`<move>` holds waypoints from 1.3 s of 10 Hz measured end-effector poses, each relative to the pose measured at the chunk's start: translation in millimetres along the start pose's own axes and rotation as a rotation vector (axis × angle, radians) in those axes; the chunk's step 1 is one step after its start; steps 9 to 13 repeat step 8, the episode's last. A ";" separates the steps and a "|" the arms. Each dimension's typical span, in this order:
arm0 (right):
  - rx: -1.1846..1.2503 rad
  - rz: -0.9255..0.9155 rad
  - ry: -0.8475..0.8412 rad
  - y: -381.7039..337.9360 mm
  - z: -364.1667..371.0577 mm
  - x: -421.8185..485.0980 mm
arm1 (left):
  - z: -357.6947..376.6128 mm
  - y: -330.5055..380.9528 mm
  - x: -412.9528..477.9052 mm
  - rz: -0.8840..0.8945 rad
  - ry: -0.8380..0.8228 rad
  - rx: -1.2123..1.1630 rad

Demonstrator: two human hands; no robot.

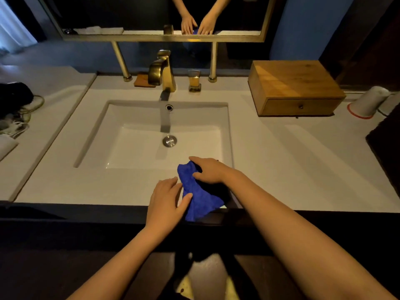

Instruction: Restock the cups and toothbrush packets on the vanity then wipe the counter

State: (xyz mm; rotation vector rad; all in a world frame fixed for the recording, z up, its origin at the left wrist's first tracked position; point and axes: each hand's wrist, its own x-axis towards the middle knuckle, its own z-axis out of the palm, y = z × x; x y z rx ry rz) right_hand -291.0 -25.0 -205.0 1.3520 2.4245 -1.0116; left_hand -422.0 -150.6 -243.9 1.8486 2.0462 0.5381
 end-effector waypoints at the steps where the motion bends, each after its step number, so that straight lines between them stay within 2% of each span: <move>1: -0.120 -0.019 0.157 -4.9 -0.6 -0.5 | 7.9 14.4 -1.3 -0.062 0.058 -0.045; 2: -0.061 0.023 0.225 -7.3 2.1 -7.0 | 14.8 20.0 -0.4 -0.201 0.086 -0.154; 3: 0.207 0.094 0.267 -9.5 0.2 -13.5 | 15.1 23.4 -1.5 -0.218 0.101 -0.239; 4: 0.386 0.148 0.310 -13.8 2.2 -18.8 | 3.8 21.4 3.3 -0.200 0.006 -0.279; 5: 0.439 0.221 0.367 -13.7 7.9 -23.9 | -20.0 12.4 20.4 -0.211 -0.075 -0.205; 7: 0.239 0.266 0.386 -13.2 30.3 -35.0 | -50.6 -13.1 56.4 -0.147 -0.042 0.091; 8: 0.105 0.260 0.404 -5.6 30.0 -44.7 | -47.3 -16.3 52.5 -0.116 -0.020 0.099; 13: 0.105 0.260 0.404 -5.6 30.0 -44.7 | -47.3 -16.3 52.5 -0.116 -0.020 0.099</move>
